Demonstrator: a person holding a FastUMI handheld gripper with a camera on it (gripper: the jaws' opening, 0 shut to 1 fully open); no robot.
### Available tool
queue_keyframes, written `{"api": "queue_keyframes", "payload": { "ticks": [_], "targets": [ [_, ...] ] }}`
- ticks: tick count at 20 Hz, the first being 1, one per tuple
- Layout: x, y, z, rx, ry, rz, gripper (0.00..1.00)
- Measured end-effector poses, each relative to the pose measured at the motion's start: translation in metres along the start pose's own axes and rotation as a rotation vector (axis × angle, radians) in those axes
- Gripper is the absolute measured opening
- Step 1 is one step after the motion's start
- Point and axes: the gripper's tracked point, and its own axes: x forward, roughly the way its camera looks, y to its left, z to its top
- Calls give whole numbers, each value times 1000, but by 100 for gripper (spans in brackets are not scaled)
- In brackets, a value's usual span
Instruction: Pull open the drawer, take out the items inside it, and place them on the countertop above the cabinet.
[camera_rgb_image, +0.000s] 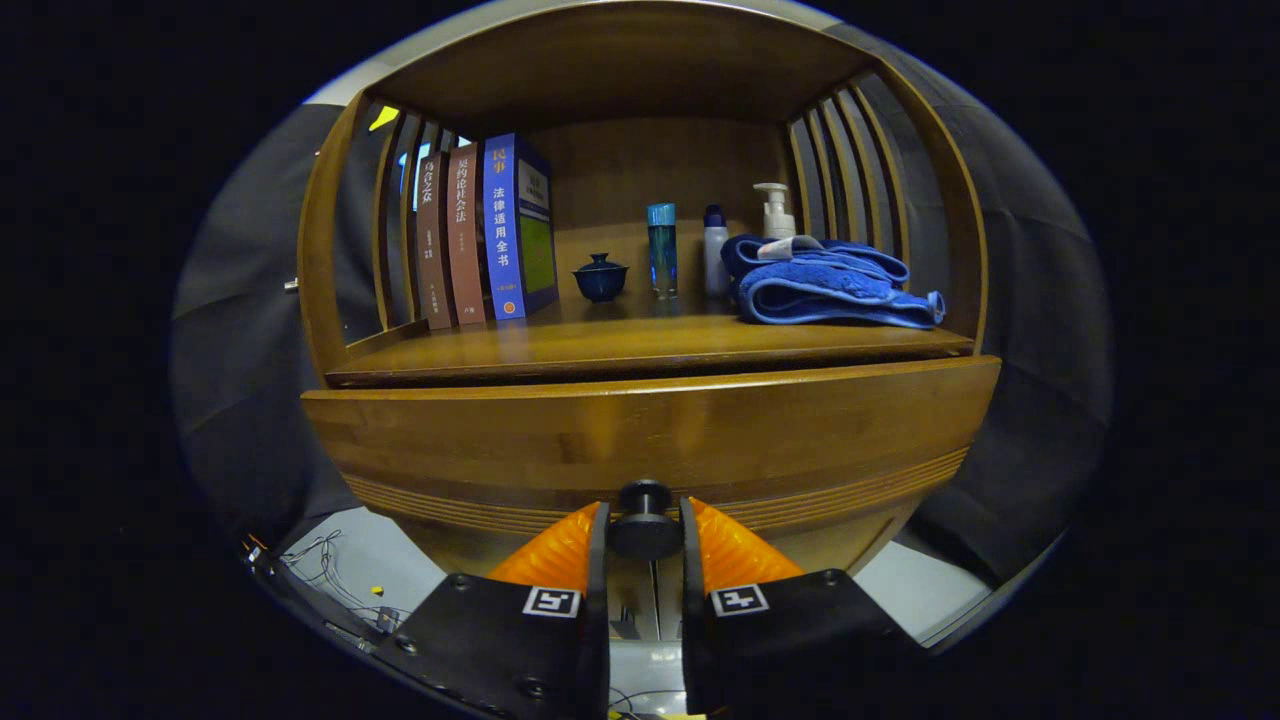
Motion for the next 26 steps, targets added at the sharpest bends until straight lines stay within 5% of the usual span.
{"api": "queue_keyframes", "payload": {
  "ticks": [12, 23, 26],
  "targets": [
    [-99, 1, -27, -5, 0, 1, 33],
    [-127, -1, -50, -14, 13, 3, 33],
    [-127, -2, -44, 8, 9, 9, 45]
  ]
}}
